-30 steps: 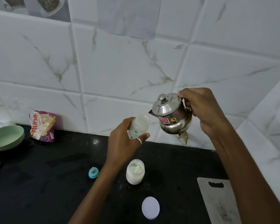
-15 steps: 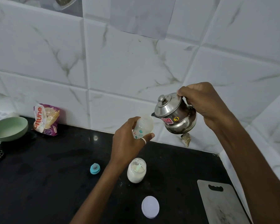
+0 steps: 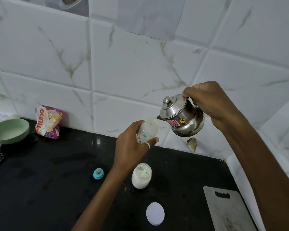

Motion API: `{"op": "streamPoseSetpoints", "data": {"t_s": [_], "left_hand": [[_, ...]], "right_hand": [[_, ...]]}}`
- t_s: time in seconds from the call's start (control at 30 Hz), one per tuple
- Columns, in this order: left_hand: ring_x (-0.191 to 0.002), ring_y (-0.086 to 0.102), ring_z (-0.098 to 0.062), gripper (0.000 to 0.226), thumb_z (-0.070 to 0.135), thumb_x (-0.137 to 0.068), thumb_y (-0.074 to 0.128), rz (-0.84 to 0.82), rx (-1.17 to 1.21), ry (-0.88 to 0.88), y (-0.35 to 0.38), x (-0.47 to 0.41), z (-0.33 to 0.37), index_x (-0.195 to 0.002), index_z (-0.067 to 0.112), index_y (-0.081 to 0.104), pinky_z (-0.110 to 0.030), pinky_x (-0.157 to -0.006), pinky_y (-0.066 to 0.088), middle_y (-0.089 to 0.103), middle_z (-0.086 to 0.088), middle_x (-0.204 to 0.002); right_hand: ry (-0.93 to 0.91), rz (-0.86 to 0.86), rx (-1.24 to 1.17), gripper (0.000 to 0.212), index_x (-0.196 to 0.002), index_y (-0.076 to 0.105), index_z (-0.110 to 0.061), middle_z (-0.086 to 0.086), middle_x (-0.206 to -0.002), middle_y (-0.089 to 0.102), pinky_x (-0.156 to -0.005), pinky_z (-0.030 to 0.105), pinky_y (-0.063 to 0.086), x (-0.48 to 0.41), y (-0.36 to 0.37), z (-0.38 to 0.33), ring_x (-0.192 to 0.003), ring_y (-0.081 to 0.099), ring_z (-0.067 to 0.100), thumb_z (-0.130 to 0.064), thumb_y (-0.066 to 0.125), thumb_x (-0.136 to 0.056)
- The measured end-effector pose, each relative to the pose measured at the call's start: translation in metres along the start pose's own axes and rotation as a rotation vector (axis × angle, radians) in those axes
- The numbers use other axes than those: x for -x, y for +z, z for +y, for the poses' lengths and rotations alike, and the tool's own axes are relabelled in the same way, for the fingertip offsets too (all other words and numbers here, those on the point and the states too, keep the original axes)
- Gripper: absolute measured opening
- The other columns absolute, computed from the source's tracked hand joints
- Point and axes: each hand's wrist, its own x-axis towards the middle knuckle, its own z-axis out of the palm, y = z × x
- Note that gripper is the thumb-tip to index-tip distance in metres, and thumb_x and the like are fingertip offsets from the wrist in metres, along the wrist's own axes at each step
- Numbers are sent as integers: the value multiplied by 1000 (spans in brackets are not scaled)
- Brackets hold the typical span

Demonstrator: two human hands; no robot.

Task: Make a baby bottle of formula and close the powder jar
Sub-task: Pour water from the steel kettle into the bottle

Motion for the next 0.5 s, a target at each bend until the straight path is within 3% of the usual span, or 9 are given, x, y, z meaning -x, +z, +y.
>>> {"op": "streamPoseSetpoints", "data": {"t_s": [0.27,0.5], "left_hand": [[-106,59,-5,65,48,-77,87,0,4,3,-1,0,-1,-132,27,59,-11,-79,46,59,21,-113],[-108,59,-5,65,46,-78,87,0,18,-3,-4,1,0,-134,27,59,-5,-75,42,61,19,-115]], "right_hand": [[-14,5,28,28,-66,48,-4,6,-65,26,-60,35,23,-1,-2,-8,-62,25,19,-19,67,-81],[-34,5,42,28,-65,46,-5,11,-69,25,-60,35,22,-1,-2,-13,-68,24,22,-18,66,-79]]}}
